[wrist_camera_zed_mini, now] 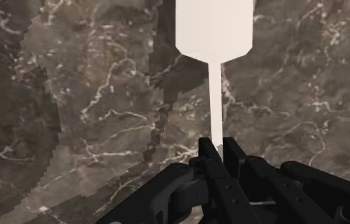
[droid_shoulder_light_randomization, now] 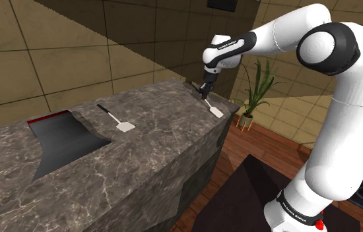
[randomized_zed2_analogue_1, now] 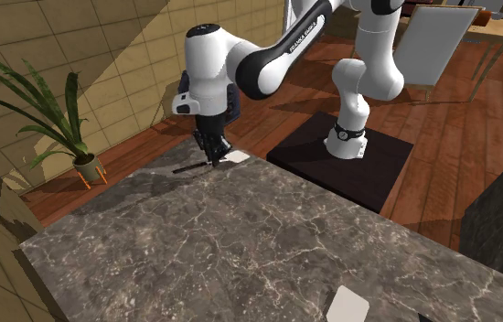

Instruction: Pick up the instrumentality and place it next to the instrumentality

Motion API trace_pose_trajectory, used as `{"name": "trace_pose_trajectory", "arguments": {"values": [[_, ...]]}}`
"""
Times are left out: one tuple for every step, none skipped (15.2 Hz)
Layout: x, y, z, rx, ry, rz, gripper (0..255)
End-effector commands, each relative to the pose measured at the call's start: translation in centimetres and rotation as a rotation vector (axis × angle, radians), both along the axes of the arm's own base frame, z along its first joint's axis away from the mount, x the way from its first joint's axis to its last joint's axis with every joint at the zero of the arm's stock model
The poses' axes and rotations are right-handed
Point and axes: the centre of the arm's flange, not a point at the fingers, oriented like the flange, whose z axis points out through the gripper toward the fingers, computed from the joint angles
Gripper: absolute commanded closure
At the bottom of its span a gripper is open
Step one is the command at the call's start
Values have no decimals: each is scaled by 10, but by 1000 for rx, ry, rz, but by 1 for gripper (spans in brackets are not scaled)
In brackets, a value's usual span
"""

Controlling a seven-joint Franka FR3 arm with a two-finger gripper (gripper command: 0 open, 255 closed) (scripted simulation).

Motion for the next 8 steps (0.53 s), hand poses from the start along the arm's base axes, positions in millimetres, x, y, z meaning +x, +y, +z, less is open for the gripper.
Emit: {"name": "trace_pose_trajectory", "arguments": {"values": [[0, 1, 10, 0, 0, 0, 255], [0, 1, 16, 0, 0, 0, 255], [0, 1, 21, 0, 0, 0, 255], [0, 1, 26, 0, 0, 0, 255], [0, 1, 31, 0, 0, 0, 255], [8, 11, 31, 0, 0, 0, 255], [16, 22, 31, 0, 0, 0, 255], [24, 32, 31, 0, 0, 0, 255]]}}
